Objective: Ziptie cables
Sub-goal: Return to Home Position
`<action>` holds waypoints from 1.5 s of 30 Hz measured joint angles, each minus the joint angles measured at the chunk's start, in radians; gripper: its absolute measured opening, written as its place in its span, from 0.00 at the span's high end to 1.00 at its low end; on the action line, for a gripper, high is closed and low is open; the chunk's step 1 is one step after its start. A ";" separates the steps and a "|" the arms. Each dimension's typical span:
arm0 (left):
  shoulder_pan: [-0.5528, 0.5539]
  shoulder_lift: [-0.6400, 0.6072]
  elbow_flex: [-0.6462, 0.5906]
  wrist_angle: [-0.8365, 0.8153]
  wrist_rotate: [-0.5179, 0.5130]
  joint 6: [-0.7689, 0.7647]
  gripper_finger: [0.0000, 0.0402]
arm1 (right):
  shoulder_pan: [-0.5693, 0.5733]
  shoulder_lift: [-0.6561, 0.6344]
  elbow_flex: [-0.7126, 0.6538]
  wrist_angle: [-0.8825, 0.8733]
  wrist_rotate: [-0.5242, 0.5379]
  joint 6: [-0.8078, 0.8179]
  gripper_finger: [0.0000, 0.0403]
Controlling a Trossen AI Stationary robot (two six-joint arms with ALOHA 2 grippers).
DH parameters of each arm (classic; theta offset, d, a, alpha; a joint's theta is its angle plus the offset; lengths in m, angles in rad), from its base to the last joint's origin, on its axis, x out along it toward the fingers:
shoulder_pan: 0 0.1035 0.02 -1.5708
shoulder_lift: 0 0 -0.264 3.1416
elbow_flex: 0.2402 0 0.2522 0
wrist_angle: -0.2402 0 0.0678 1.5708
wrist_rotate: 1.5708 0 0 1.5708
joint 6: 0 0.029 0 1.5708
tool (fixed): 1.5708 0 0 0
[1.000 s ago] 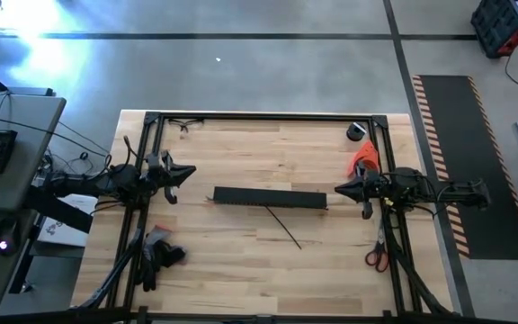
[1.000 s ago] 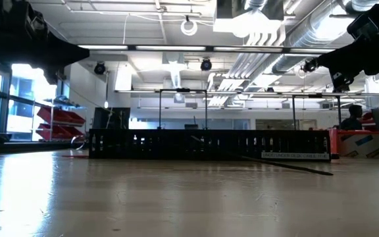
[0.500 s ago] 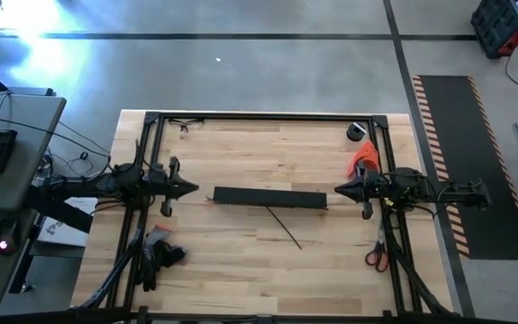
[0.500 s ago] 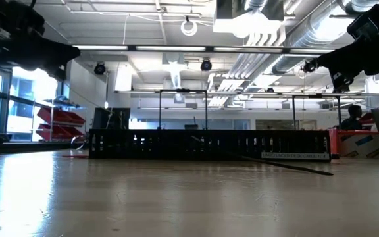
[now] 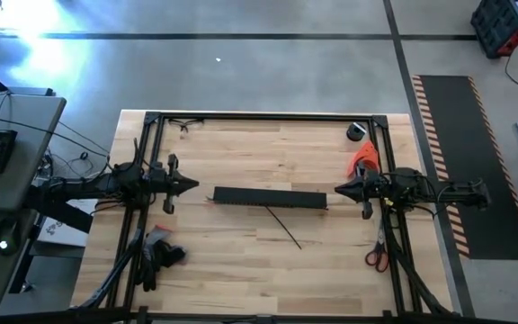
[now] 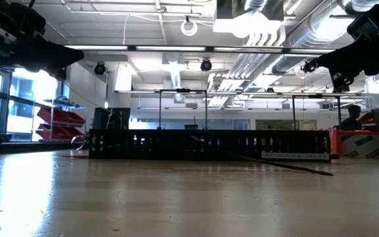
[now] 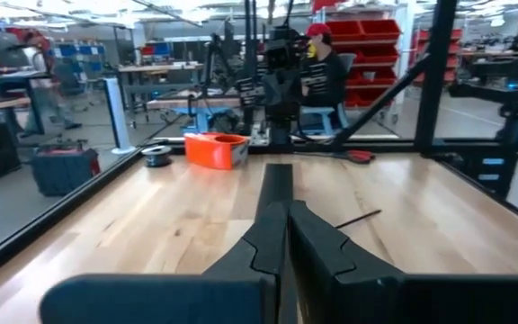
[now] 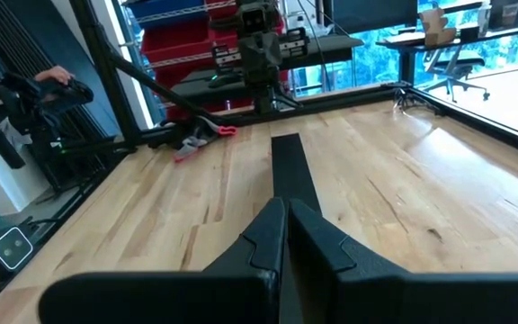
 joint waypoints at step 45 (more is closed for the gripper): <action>0.148 0.003 0.000 0.006 -0.036 0.001 1.00 | 0.000 0.000 0.000 0.000 0.000 0.000 1.00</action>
